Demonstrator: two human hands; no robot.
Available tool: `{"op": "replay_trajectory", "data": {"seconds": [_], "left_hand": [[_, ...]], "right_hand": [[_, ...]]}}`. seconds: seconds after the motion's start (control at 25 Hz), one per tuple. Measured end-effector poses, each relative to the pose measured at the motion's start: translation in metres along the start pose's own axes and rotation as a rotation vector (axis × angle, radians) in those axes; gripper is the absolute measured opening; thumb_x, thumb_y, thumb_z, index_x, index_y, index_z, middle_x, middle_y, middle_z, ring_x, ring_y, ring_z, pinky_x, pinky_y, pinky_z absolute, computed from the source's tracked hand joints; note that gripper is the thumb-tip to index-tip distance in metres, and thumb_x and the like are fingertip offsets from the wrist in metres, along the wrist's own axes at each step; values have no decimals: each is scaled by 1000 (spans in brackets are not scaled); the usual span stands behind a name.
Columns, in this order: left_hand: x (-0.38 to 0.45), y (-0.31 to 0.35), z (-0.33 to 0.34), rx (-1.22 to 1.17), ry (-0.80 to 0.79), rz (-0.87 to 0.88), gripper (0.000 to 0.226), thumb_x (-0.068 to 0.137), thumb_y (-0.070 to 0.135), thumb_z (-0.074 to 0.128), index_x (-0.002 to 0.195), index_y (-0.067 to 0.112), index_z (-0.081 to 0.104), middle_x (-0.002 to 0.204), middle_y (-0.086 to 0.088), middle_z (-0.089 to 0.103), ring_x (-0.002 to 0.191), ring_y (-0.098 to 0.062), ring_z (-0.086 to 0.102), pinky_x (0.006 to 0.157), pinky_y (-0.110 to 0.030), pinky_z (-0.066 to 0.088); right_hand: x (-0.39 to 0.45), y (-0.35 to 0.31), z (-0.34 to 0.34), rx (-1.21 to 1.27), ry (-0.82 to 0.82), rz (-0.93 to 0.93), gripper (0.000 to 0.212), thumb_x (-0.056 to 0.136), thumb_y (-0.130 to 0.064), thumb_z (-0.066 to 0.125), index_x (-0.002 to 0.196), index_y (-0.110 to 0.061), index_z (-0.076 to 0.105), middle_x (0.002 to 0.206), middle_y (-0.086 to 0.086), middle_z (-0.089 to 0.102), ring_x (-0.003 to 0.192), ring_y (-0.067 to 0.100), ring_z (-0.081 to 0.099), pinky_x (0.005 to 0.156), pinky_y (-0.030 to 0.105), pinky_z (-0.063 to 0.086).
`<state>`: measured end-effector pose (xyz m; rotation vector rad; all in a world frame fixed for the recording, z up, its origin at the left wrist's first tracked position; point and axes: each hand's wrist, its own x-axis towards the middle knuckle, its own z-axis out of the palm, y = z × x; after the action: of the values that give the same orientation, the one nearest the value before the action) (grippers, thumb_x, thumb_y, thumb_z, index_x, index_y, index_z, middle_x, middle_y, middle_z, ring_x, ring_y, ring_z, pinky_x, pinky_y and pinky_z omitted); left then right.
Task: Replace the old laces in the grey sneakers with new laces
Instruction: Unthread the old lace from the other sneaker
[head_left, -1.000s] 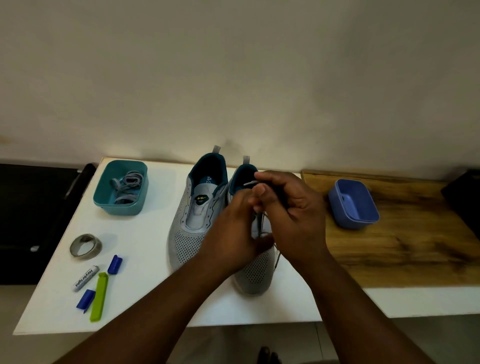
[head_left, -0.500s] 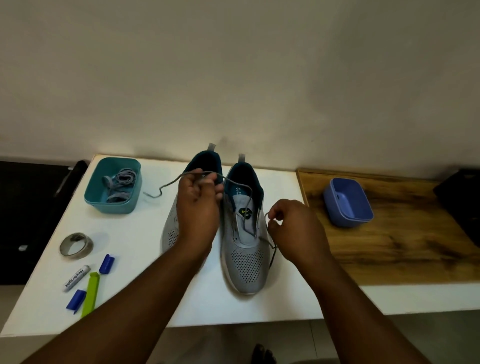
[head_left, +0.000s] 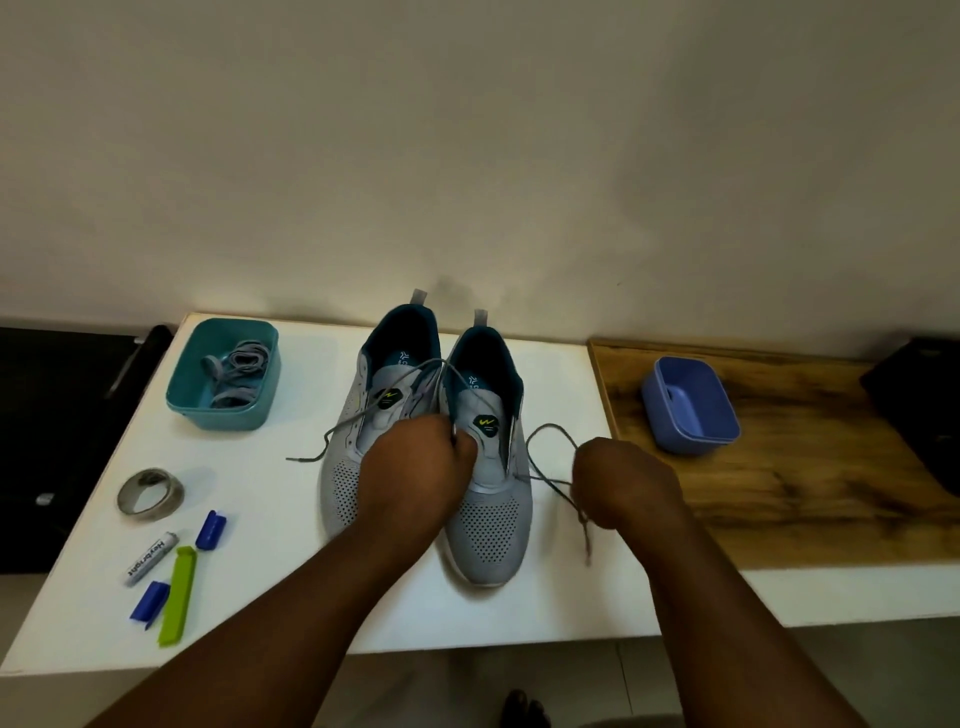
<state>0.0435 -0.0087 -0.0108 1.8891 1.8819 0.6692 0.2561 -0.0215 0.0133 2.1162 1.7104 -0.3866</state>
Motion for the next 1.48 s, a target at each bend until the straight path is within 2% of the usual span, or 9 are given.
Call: {"op": "replay_trajectory", "data": {"seconds": [0.12, 0.32, 0.44, 0.56, 0.72, 0.8, 1.04, 1.24, 1.48], "left_hand": [[3, -2, 2, -47, -14, -10, 41, 96, 37, 49, 59, 22, 41, 58, 5, 48, 58, -16, 51, 54, -28, 29], [4, -4, 0, -105, -19, -3, 43, 95, 30, 54, 56, 21, 38, 53, 4, 44, 52, -7, 42, 47, -25, 22], [6, -7, -3, -131, 1, -35, 42, 94, 28, 54, 56, 21, 38, 53, 4, 45, 52, -7, 42, 48, -25, 23], [5, -10, -2, -171, 30, -45, 42, 95, 27, 54, 56, 21, 41, 55, 4, 50, 54, -12, 49, 49, -25, 26], [5, -6, -2, -175, 15, -25, 41, 96, 27, 54, 57, 20, 44, 55, 3, 51, 53, -8, 48, 49, -24, 27], [6, -8, -3, -161, 8, -34, 40, 96, 27, 54, 57, 20, 45, 56, 3, 53, 54, -7, 49, 48, -24, 26], [5, -12, -2, -183, 25, -25, 40, 97, 29, 53, 59, 22, 41, 57, 5, 51, 56, -9, 48, 49, -24, 27], [7, -12, 0, -171, 17, -18, 39, 97, 29, 52, 60, 22, 43, 59, 5, 51, 57, -10, 48, 50, -23, 26], [5, -11, -3, -203, 29, -42, 41, 95, 26, 55, 57, 22, 38, 54, 4, 45, 53, -8, 43, 49, -26, 24]], "right_hand": [[-1, -2, 3, 70, -43, -24, 33, 87, -33, 76, 115, -19, 68, 113, 2, 67, 103, 23, 66, 79, 33, 52], [-14, -35, 1, 380, 117, -375, 18, 85, -39, 76, 77, -25, 69, 85, -4, 66, 80, 15, 62, 69, 30, 48], [1, 0, 1, 347, 107, -138, 23, 91, -37, 71, 76, -21, 66, 82, -6, 64, 78, 15, 63, 76, 31, 53], [-3, 46, -2, 138, 79, 298, 16, 96, -30, 65, 102, -16, 69, 92, 2, 67, 81, 18, 64, 77, 35, 55], [-21, -3, 6, 305, 164, -180, 47, 83, -44, 79, 123, -24, 68, 117, 1, 63, 106, 21, 61, 91, 37, 52], [-25, -37, 13, 369, 169, -361, 26, 89, -41, 73, 108, -23, 74, 107, -1, 67, 100, 20, 63, 83, 32, 50], [2, 24, 8, 4, 96, 93, 23, 94, -35, 68, 110, -19, 69, 112, 2, 69, 99, 21, 67, 78, 30, 49], [-18, -40, 10, 397, 232, -354, 25, 88, -41, 73, 106, -23, 74, 106, -1, 64, 99, 20, 63, 82, 34, 51], [3, 5, 12, 9, 122, -24, 22, 91, -38, 68, 107, -23, 71, 106, -1, 70, 95, 21, 67, 73, 30, 50]]}}
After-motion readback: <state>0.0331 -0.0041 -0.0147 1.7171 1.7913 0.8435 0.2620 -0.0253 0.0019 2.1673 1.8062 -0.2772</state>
